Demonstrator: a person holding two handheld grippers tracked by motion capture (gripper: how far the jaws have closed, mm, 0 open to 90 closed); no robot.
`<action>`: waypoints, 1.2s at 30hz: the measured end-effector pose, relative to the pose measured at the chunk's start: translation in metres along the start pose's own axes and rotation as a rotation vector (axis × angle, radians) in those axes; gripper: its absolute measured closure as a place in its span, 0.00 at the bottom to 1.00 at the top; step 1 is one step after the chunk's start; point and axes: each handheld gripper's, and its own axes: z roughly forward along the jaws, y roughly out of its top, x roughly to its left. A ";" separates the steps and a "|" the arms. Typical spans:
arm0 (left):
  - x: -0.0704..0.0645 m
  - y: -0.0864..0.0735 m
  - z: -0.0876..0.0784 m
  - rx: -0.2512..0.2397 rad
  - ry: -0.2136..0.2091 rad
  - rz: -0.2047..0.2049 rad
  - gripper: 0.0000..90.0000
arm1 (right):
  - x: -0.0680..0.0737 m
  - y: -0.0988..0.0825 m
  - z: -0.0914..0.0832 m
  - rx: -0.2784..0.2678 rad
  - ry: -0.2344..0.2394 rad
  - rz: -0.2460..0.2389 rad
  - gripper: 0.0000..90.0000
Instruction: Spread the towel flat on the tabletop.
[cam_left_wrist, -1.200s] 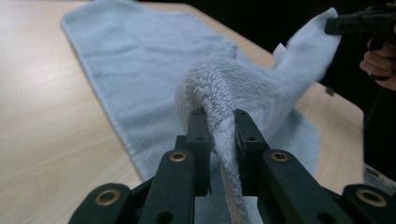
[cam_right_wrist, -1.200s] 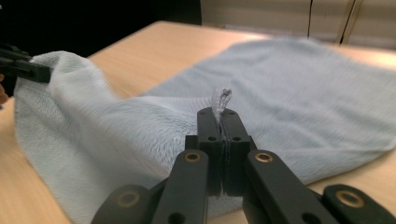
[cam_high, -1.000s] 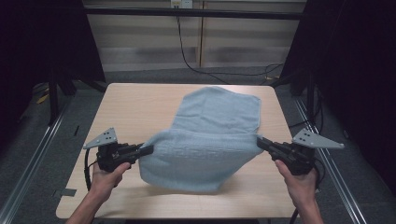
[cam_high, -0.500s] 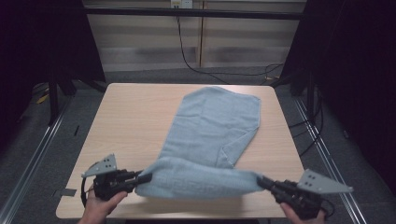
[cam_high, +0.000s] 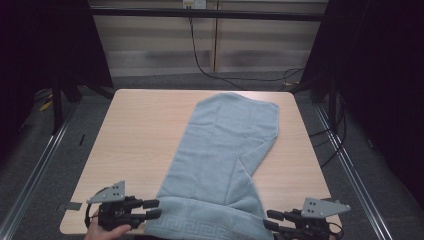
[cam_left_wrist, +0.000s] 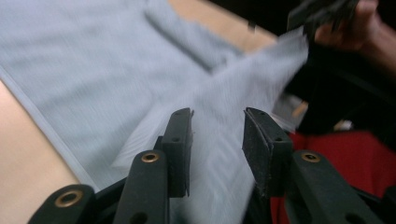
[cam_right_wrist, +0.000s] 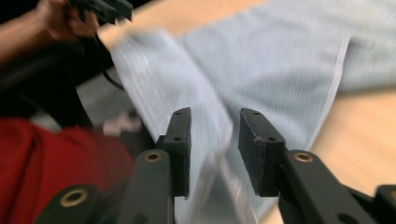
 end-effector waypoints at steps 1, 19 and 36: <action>0.007 0.005 0.000 -0.007 0.020 -0.006 0.68 | -0.004 0.005 0.002 -0.012 -0.026 0.002 0.67; 0.017 -0.012 0.077 0.367 -0.060 0.066 0.78 | -0.098 0.032 0.119 0.174 -0.151 0.100 0.60; -0.012 0.005 0.027 0.066 -0.273 0.035 0.67 | -0.071 0.024 0.073 0.081 -0.159 0.076 0.97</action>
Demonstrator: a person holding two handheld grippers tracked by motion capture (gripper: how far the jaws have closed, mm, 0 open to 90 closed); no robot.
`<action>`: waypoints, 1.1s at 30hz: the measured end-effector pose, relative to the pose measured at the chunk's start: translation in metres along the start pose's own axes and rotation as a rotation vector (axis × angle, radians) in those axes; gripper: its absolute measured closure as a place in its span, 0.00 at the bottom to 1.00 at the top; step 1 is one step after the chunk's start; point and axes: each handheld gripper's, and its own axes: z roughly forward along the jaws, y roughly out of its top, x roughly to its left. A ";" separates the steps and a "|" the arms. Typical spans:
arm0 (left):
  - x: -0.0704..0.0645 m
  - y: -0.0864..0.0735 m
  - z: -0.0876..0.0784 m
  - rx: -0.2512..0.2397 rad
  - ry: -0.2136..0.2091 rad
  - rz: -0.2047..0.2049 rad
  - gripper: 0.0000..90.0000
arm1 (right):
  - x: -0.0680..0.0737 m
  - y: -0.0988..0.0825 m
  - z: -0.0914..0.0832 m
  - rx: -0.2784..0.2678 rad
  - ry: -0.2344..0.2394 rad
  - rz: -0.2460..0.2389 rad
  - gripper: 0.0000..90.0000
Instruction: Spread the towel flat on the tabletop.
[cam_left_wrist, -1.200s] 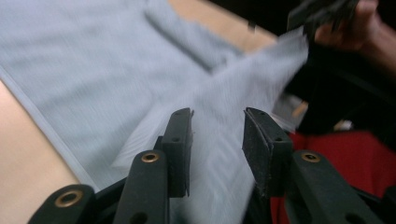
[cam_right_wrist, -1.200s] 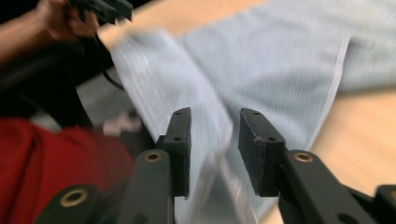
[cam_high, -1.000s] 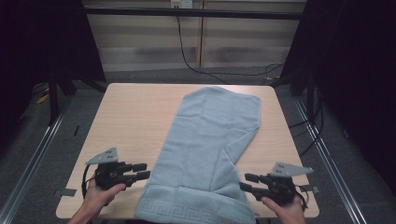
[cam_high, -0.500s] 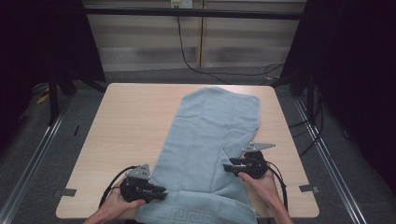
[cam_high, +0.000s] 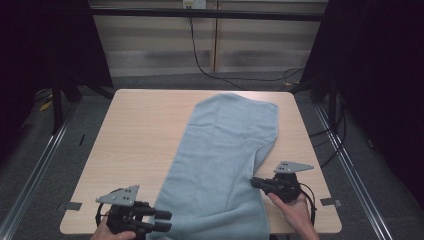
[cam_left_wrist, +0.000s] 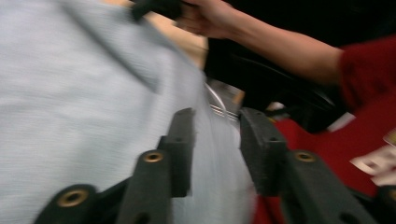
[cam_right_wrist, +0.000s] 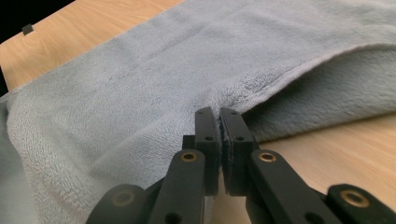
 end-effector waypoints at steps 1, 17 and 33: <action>0.012 0.004 0.003 0.015 0.063 -0.008 0.68 | -0.002 -0.002 -0.003 -0.003 -0.007 0.007 0.97; 0.074 -0.008 0.042 0.242 0.341 -0.066 0.72 | 0.007 -0.055 -0.055 0.064 -0.107 0.073 0.93; 0.080 0.013 0.023 0.153 0.352 -0.091 0.71 | -0.001 0.006 0.007 0.036 -0.047 -0.026 0.63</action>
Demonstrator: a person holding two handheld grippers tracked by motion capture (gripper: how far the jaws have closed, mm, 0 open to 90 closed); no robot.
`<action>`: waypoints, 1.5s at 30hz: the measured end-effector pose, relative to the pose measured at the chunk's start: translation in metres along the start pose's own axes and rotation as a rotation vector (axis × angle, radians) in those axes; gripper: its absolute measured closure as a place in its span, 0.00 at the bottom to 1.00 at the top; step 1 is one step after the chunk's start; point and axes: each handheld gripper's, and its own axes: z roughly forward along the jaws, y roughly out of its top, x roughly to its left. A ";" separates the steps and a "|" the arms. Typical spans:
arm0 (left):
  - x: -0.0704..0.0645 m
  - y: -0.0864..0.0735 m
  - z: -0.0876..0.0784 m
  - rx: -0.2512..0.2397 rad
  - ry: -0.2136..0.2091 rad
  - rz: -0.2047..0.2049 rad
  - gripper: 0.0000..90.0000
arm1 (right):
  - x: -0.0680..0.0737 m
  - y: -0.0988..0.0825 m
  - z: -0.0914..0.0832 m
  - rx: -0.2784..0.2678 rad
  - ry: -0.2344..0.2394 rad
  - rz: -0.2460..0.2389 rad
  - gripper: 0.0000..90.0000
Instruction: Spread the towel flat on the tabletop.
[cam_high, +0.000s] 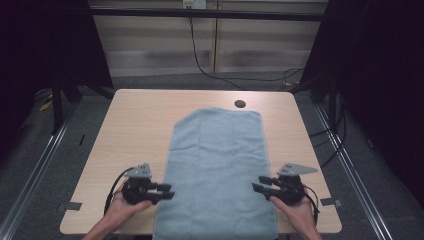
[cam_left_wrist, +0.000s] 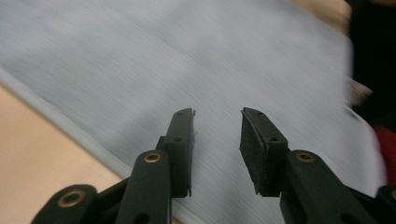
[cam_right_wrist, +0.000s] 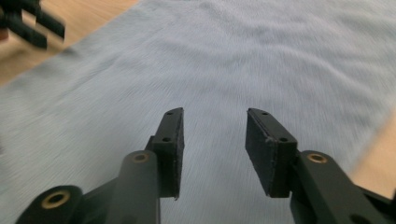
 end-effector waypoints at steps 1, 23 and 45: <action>0.008 0.009 0.004 -0.011 0.029 -0.014 0.69 | -0.002 0.005 0.008 0.007 0.003 -0.013 0.61; 0.017 -0.007 0.020 0.064 0.063 -0.011 0.71 | 0.013 0.015 0.080 0.122 -0.003 -0.140 0.87; 0.071 0.025 0.021 -0.058 0.222 -0.157 0.50 | 0.033 -0.008 0.030 0.054 0.065 -0.035 0.67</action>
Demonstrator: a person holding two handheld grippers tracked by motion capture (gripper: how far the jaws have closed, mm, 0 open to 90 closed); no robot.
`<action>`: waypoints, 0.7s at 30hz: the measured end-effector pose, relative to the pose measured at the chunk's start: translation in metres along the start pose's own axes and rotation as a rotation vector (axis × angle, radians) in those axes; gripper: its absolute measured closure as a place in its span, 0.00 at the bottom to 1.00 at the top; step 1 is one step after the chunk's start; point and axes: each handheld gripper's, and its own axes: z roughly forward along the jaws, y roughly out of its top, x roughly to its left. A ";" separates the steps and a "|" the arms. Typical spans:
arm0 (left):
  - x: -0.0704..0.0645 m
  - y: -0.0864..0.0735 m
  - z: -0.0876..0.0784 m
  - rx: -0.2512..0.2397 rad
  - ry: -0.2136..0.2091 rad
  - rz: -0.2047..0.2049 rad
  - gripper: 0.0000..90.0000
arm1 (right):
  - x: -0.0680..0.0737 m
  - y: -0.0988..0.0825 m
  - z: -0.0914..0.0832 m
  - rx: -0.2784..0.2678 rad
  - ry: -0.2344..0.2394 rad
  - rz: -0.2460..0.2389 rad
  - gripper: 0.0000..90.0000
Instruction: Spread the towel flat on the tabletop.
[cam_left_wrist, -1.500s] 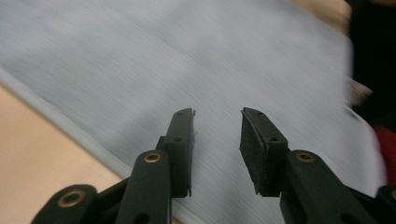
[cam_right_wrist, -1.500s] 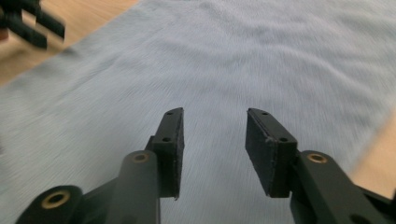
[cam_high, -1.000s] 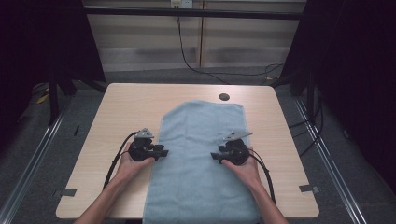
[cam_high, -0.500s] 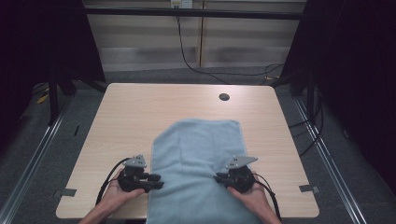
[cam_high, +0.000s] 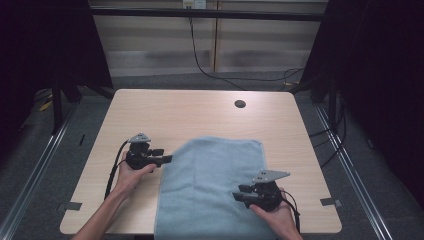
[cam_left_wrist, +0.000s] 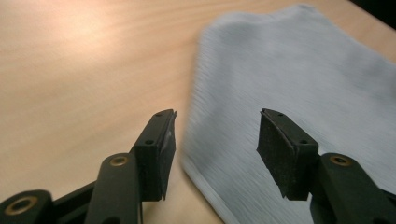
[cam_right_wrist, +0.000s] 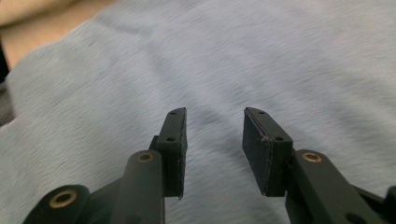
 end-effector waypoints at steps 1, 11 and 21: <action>-0.001 0.001 0.005 0.018 0.016 0.007 0.49 | -0.004 0.001 0.000 -0.009 -0.010 0.003 0.66; -0.035 0.008 0.001 -0.038 -0.056 0.123 0.94 | -0.014 -0.002 -0.004 -0.019 -0.035 0.028 0.65; -0.094 0.005 0.004 0.016 -0.187 0.299 0.70 | -0.013 -0.003 -0.004 -0.016 -0.040 0.031 0.65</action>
